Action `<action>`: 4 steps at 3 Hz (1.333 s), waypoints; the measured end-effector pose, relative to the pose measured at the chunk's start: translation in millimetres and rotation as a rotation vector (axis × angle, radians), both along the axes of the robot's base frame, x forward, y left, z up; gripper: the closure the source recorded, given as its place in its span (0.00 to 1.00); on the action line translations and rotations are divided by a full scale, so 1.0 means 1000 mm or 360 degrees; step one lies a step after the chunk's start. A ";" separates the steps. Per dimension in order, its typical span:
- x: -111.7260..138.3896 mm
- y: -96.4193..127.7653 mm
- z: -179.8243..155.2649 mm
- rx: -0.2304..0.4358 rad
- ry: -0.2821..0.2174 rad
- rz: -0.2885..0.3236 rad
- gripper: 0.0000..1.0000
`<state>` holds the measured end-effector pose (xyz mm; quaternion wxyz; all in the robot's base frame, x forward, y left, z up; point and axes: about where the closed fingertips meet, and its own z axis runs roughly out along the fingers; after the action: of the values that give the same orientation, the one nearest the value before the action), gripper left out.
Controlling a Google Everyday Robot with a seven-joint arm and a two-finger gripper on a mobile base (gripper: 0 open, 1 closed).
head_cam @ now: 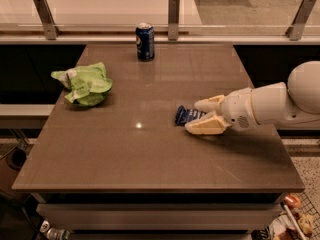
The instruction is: Move rxbar blueberry near pepsi can
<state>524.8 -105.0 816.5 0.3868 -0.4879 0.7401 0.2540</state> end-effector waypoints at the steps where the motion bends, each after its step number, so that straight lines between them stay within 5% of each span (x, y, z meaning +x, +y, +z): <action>1: 0.000 0.000 0.002 0.0000 0.0000 0.0000 1.00; 2: 0.000 0.000 0.002 0.0000 0.0000 0.0001 1.00; 4: 0.032 -0.020 0.046 -0.0091 -0.0134 -0.0109 1.00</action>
Offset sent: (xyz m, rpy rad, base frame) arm 0.0000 0.0000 0.0015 0.0000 0.0000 -0.0001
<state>557.1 -125.1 862.5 0.4120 -0.4834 0.7464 0.1987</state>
